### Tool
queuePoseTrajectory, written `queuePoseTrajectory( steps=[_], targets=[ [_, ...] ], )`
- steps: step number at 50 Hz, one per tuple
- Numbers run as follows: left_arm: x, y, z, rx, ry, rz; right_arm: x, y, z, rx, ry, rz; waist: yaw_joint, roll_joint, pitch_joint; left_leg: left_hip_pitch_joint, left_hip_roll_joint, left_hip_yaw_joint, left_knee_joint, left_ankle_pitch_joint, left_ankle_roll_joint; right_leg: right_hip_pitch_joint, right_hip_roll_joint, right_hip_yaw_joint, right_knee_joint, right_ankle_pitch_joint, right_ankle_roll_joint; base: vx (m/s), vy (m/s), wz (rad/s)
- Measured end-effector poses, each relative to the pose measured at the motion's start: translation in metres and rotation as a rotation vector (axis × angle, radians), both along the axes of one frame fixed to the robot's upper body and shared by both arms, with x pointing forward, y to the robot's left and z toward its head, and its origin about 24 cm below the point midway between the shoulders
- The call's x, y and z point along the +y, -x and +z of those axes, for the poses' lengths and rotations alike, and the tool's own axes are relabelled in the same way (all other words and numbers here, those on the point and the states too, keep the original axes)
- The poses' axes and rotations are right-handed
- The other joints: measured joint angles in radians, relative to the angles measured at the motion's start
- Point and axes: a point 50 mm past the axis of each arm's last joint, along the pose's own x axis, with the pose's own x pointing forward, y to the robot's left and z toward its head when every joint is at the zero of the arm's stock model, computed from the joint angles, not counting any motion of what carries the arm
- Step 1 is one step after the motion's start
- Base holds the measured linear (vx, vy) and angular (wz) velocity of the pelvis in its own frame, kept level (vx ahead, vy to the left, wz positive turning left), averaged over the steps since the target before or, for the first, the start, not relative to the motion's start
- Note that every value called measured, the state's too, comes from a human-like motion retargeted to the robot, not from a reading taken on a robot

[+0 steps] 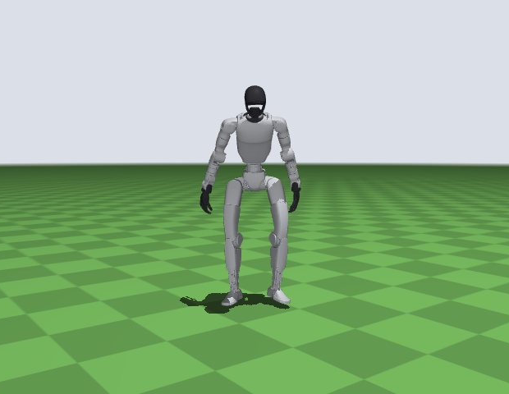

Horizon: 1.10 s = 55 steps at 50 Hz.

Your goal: Upper body actions

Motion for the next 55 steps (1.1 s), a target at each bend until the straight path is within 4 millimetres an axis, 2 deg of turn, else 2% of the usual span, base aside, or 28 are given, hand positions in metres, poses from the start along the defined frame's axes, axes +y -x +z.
queuePoseTrajectory(
  steps=[2, 5, 7, 10, 12, 14, 15, 18, 23, 30, 33, 38, 42, 45, 47, 51, 55],
  targets=[
    [-0.008, 0.045, -0.019, 0.091, 0.047, 0.14, -0.001, 0.037, -0.014, 0.1, 0.007, -0.061, 0.002, -0.002, -0.001, 0.124, -0.02, 0.02, -0.104, 0.03, -0.018, 0.106, -0.005, -0.014, -0.071, 0.02, 0.03, 0.34, 0.14, -0.27],
    [-0.021, 0.111, -0.036, 0.223, 0.032, 0.303, 0.004, 0.088, -0.028, 0.224, 0.042, -0.122, -0.02, 0.005, -0.023, 0.281, -0.034, 0.023, -0.218, 0.056, -0.035, 0.253, 0.0, -0.033, -0.16, 0.045, 0.064, 0.47, 0.18, -0.01],
    [-0.032, 0.154, -0.042, 0.32, 0.002, 0.375, 0.006, 0.122, -0.033, 0.304, 0.062, -0.144, -0.055, 0.006, -0.076, 0.341, -0.044, 0.011, -0.269, 0.066, -0.043, 0.314, 0.008, -0.044, -0.211, 0.062, 0.073, 0.46, 0.23, 0.25],
    [-0.047, 0.202, -0.043, 0.452, -0.008, 0.414, 0.011, 0.163, -0.036, 0.401, 0.05, -0.198, -0.073, 0.007, -0.165, 0.394, -0.057, 0.008, -0.325, 0.079, -0.056, 0.377, 0.006, -0.105, -0.266, 0.074, 0.099, 0.43, 0.17, 0.11],
    [-0.055, 0.222, -0.041, 0.515, 0.025, 0.409, 0.018, 0.184, -0.038, 0.44, 0.013, -0.259, -0.073, 0.011, -0.217, 0.419, -0.072, -0.001, -0.356, 0.08, -0.059, 0.377, -0.005, -0.132, -0.243, 0.054, 0.099, 0.32, 0.11, 0.25],
    [-0.063, 0.233, -0.041, 0.558, 0.072, 0.415, 0.024, 0.194, -0.039, 0.449, -0.026, -0.317, -0.076, 0.017, -0.25, 0.432, -0.081, -0.014, -0.369, 0.078, -0.059, 0.379, -0.002, -0.115, -0.227, 0.031, 0.089, 0.23, 0.07, 0.28],
    [-0.068, 0.236, -0.041, 0.573, 0.097, 0.427, 0.027, 0.196, -0.04, 0.443, -0.042, -0.34, -0.075, 0.017, -0.26, 0.436, -0.081, -0.014, -0.368, 0.077, -0.061, 0.386, 0.0, -0.113, -0.226, 0.025, 0.087, 0.15, 0.05, 0.09],
    [-0.073, 0.233, -0.041, 0.571, 0.142, 0.507, 0.035, 0.185, -0.044, 0.374, -0.045, -0.372, -0.083, 0.02, -0.284, 0.432, -0.068, -0.014, -0.354, 0.075, -0.061, 0.405, 0.005, -0.125, -0.234, 0.022, 0.091, 0.1, 0.03, -0.01],
    [-0.069, 0.203, -0.045, 0.493, 0.172, 0.505, 0.052, 0.15, -0.049, 0.279, -0.1, -0.325, -0.1, 0.024, -0.335, 0.432, -0.059, -0.029, -0.347, 0.065, -0.068, 0.413, 0.008, -0.134, -0.234, 0.015, 0.094, 0.09, 0.05, 0.11],
    [-0.052, 0.134, -0.044, 0.283, 0.169, 0.353, 0.088, 0.079, -0.047, 0.139, -0.301, -0.097, -0.088, 0.024, -0.358, 0.448, -0.056, -0.028, -0.344, 0.058, -0.066, 0.426, 0.014, -0.132, -0.229, 0.008, 0.089, 0.02, 0.0, 0.0],
    [-0.048, 0.106, -0.04, 0.205, 0.157, 0.296, 0.096, 0.05, -0.04, 0.05, -0.298, 0.016, -0.095, 0.02, -0.361, 0.436, -0.055, -0.043, -0.324, 0.049, -0.065, 0.426, 0.012, -0.134, -0.221, 0.0, 0.083, 0.02, 0.0, 0.17],
    [-0.046, 0.066, -0.032, 0.132, 0.159, 0.233, 0.101, 0.004, -0.025, -0.065, -0.209, 0.193, -0.076, 0.01, -0.325, 0.408, -0.049, -0.026, -0.267, 0.022, -0.06, 0.392, -0.005, -0.123, -0.173, -0.017, 0.071, -0.06, -0.03, -0.18],
    [-0.047, 0.025, -0.02, 0.043, 0.15, 0.191, 0.105, -0.04, -0.006, -0.131, -0.142, 0.319, -0.032, 0.001, -0.238, 0.344, -0.016, 0.022, -0.155, -0.033, -0.05, 0.302, -0.024, -0.089, -0.044, -0.073, 0.049, -0.3, -0.1, -0.66],
    [-0.044, -0.022, 0.001, -0.109, 0.138, 0.127, 0.114, -0.082, 0.019, -0.254, -0.104, 0.404, -0.019, -0.017, -0.119, 0.266, 0.036, 0.035, 0.002, -0.096, -0.047, 0.212, -0.031, -0.036, 0.101, -0.139, 0.02, -0.42, -0.21, -0.38],
    [-0.039, -0.063, 0.026, -0.244, 0.115, 0.058, 0.119, -0.113, 0.043, -0.377, -0.087, 0.42, -0.04, -0.004, -0.057, 0.14, 0.089, -0.015, 0.164, -0.157, -0.041, 0.142, -0.037, -0.065, 0.186, -0.177, 0.007, -0.42, -0.27, 0.48],
    [-0.044, -0.126, 0.081, -0.495, 0.03, -0.116, 0.123, -0.15, 0.089, -0.628, -0.123, 0.404, -0.038, 0.037, -0.025, -0.138, 0.162, -0.105, 0.428, -0.257, -0.024, -0.071, -0.048, -0.093, 0.383, -0.258, -0.024, -0.38, -0.17, 0.39],
    [-0.071, -0.162, 0.124, -0.688, -0.024, -0.237, 0.127, -0.167, 0.126, -0.866, -0.161, 0.361, 0.028, 0.021, -0.004, -0.343, 0.181, -0.111, 0.624, -0.329, 0.006, -0.295, -0.082, -0.054, 0.58, -0.317, -0.058, -0.09, -0.21, -0.05]
  ],
)
